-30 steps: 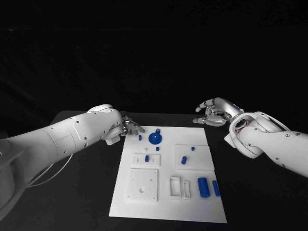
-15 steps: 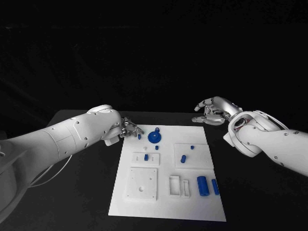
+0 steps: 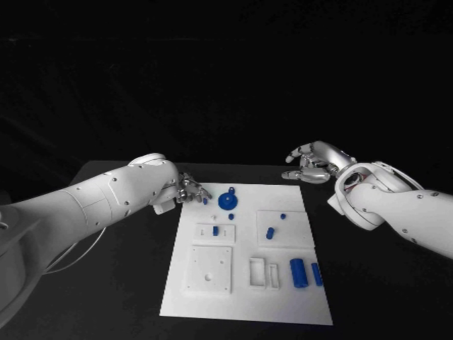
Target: Assemble the parts on the task board
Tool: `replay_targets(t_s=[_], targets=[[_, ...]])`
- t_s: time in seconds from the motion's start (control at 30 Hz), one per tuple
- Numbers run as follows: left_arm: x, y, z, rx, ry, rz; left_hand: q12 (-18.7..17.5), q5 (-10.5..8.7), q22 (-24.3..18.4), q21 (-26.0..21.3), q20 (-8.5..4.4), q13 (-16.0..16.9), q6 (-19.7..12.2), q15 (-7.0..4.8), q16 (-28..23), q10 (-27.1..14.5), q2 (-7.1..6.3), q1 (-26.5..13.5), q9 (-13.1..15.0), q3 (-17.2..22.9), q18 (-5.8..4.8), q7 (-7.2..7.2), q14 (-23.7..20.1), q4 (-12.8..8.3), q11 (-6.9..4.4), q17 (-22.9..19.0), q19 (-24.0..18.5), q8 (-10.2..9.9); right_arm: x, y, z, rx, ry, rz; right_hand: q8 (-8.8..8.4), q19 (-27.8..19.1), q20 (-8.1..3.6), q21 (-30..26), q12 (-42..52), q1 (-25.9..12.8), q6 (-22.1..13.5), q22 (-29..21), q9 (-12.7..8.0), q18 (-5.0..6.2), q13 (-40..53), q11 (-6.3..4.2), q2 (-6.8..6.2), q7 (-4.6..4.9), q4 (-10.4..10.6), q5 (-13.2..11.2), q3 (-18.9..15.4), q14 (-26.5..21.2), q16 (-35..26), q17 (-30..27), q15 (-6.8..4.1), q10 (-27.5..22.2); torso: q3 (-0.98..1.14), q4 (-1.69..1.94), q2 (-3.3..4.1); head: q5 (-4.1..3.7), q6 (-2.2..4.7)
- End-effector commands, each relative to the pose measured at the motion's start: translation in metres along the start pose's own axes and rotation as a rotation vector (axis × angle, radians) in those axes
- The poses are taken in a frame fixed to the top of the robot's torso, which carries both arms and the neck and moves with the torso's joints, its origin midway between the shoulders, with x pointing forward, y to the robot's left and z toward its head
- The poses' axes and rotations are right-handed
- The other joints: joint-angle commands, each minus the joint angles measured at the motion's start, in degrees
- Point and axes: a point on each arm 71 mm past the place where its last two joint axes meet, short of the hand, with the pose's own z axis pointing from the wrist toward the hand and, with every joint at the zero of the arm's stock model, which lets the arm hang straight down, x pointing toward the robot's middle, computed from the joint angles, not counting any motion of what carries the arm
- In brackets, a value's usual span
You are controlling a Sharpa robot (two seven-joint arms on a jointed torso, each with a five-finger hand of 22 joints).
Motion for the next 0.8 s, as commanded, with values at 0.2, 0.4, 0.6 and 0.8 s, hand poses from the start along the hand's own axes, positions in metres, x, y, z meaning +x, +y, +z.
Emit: replay_targets(t_s=[0.2, 0.4, 0.6, 0.8], targets=[[0.0012, -0.0018, 0.0004, 0.021, 0.022, -0.006, -0.2, -0.2, 0.1, -0.2, -7.46, -0.1, 0.0, 0.09, 0.4, -0.3, 1.48, 0.6, -0.1, 0.2, -0.64, 0.17, -0.4, -1.0, -0.04, -0.1, -0.4, -0.1, 0.0006, 0.0013, 0.0002, -0.011, 0.007, -0.003, 0.05, 0.2, -0.26, -0.2, 0.3, 0.4, 0.9, 0.1, -0.1, 6.75, -0.1, 0.96, 0.1, 0.61, 0.4, 0.4, 0.0, 0.4, -0.4, 0.1, 0.05, -1.6, 0.06, -0.03, 0.03, 0.05, 0.03], [0.0032, -0.0035, 0.0009, 0.028, 0.034, -0.01, -0.2, -0.43, 0.2, -0.3, -7.4, -0.3, 0.1, 0.18, 0.5, -0.2, 3.62, 2.0, -0.3, 0.3, -0.84, 0.23, -0.5, -2.9, 0.05, -0.4, -0.5, 0.0, 0.0009, 0.0016, 0.0005, -0.012, 0.007, -0.003, 0.05, 0.2, -0.26, -0.2, 0.3, 0.4, 0.9, 0.1, -0.1, 6.75, -0.1, 0.96, 0.12, 0.61, 0.4, 0.4, 0.0, 0.4, -0.4, 0.1, 0.05, -1.6, 0.05, -0.03, 0.04, 0.08, -0.06], [0.0033, -0.0028, 0.0013, 0.029, 0.035, -0.02, -0.3, -0.5, 0.4, -0.3, -7.34, -0.5, 0.1, 0.27, 0.6, -0.1, 5.37, 2.9, -0.5, 0.5, -1.0, 0.32, -0.6, -4.7, 0.15, -0.6, -0.6, -0.1, 0.001, 0.0015, 0.0007, -0.012, 0.009, -0.003, 0.06, 0.2, -0.27, -0.3, 0.3, 0.4, 0.9, 0.1, -0.1, 6.75, -0.1, 0.95, 0.13, 0.6, 0.4, 0.4, 0.0, 0.4, -0.4, 0.1, 0.05, -1.5, 0.06, -0.06, 0.02, 0.13, -0.07], [0.0026, -0.0012, 0.0011, 0.03, 0.033, -0.026, -0.5, -0.42, 0.5, -0.4, -7.3, -0.7, 0.6, 0.32, 0.7, 0.2, 7.14, 3.8, -0.7, 0.8, -1.15, 0.3, -0.6, -6.8, 0.15, -0.9, -0.6, 0.0, 0.001, 0.0013, 0.0008, -0.012, 0.009, -0.003, 0.07, 0.2, -0.27, -0.3, 0.3, 0.4, 1.0, 0.1, -0.1, 6.75, -0.1, 0.95, 0.12, 0.6, 0.4, 0.5, 0.0, 0.4, -0.4, 0.1, 0.04, -1.5, 0.04, -0.04, 0.02, 0.11, -0.14]])
